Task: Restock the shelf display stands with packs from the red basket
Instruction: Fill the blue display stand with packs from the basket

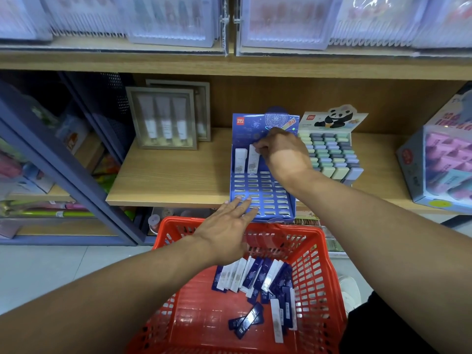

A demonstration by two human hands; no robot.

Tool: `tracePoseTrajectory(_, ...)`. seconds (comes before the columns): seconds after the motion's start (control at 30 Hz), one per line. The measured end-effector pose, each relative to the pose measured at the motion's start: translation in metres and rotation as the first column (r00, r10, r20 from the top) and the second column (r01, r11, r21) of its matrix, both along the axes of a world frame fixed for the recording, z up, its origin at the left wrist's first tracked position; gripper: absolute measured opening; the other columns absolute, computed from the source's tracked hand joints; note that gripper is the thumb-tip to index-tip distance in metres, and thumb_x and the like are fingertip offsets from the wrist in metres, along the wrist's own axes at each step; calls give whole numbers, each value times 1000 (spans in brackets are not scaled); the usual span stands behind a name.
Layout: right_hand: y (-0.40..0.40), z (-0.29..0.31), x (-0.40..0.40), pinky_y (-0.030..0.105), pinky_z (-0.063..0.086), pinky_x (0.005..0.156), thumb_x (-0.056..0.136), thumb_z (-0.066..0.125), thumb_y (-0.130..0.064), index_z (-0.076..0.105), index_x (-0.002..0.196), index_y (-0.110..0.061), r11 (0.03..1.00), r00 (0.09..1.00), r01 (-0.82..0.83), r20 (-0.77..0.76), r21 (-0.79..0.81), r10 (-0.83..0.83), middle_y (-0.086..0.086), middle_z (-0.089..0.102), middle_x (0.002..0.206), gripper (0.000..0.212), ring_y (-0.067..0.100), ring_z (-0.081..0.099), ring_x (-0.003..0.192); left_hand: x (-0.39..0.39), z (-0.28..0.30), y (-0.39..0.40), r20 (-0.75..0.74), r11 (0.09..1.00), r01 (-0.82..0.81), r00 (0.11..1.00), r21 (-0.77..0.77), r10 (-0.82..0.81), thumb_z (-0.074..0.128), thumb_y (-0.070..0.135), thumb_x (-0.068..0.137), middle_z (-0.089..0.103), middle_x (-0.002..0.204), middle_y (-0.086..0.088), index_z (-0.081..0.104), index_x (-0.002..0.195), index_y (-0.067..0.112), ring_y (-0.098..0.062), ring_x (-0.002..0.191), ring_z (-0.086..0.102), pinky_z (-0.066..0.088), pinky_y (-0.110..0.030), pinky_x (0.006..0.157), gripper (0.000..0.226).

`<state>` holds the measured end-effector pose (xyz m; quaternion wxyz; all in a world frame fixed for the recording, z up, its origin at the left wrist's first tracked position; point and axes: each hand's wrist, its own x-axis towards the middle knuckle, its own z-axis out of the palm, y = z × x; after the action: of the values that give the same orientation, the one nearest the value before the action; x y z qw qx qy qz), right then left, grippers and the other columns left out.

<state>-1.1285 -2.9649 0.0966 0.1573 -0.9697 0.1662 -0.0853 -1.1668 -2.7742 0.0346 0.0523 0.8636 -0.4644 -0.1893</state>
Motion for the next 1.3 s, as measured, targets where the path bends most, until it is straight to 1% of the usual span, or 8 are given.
tracePoseTrajectory(0.13, 0, 1, -1, 35, 52, 86, 99, 53, -23, 73, 107, -23, 1000, 1000, -9, -2, -27, 9, 2, 70, 112, 22, 27, 65, 100, 0, -2, 0, 5, 1000, 2, 1000, -1, -2, 57, 34, 97, -13, 167, -4, -1, 161, 21, -20, 154, -15, -7, -35, 125, 87)
tracePoseTrajectory(0.27, 0, 4, 0, 34, 52, 89, 97, 56, -19, 76, 104, -27, 1000, 1000, -4, -13, -5, 4, 0, 72, 115, 23, 27, 66, 104, 0, -2, 1, 9, 1000, 3, 1000, -7, -3, 57, 30, 96, -13, 168, -4, 1, 161, 20, -19, 154, -14, -7, -34, 125, 87)
tracePoseTrajectory(0.43, 0, 5, 0, 33, 52, 89, 96, 56, -16, 77, 102, -26, 1000, 1000, 8, -21, 25, -7, 2, 73, 111, 24, 28, 66, 102, 0, -2, 0, -17, 1000, -12, 1000, -29, 12, 58, 30, 96, -11, 168, -2, 3, 162, 21, -18, 154, -13, -5, -33, 125, 86)
tracePoseTrajectory(0.57, 0, 6, 1, 36, 52, 91, 94, 55, -15, 78, 99, -23, 999, 999, 2, -35, 40, 0, 5, 74, 108, 25, 30, 66, 101, 0, -3, 1, -20, 999, -16, 1000, -41, 15, 59, 30, 96, -11, 168, -2, 4, 162, 21, -17, 154, -13, -5, -33, 125, 86)
tracePoseTrajectory(0.77, 2, 9, 3, 36, 51, 91, 96, 55, -19, 77, 105, -26, 1000, 998, 12, -55, 16, -12, 4, 72, 113, 24, 29, 65, 104, -1, -3, 1, -19, 999, -21, 1000, -50, 20, 59, 30, 96, -10, 168, -2, 4, 162, 21, -17, 154, -13, -6, -32, 125, 86)
tracePoseTrajectory(1.07, 5, 2, 4, 34, 51, 83, 95, 58, -24, 76, 104, -19, 999, 994, 25, -103, 36, -21, 5, 73, 108, 21, 28, 66, 97, -2, 1, 1, -47, 998, -28, 999, -60, 26, 59, 27, 97, -12, 168, -1, 4, 162, 20, -17, 154, -13, -8, -26, 119, 85)
tracePoseTrajectory(1.17, 5, 0, 4, 35, 53, 80, 93, 57, -20, 76, 101, -19, 1000, 994, 25, -105, 11, -24, 6, 73, 103, 21, 31, 67, 92, -2, 0, 1, -44, 998, -26, 999, -50, 23, 58, 27, 98, -13, 168, -2, 2, 161, 20, -17, 154, -15, -7, -29, 122, 85)
tracePoseTrajectory(1.3, 3, -5, -2, 30, 42, 72, 98, 54, -26, 71, 99, -23, 1000, 998, 13, -63, 1, -13, 0, 66, 96, 18, 25, 63, 88, 0, -1, -1, -33, 1000, -20, 999, -20, 19, 58, 26, 96, -13, 168, -4, 1, 161, 19, -20, 154, -16, -5, -34, 125, 87)
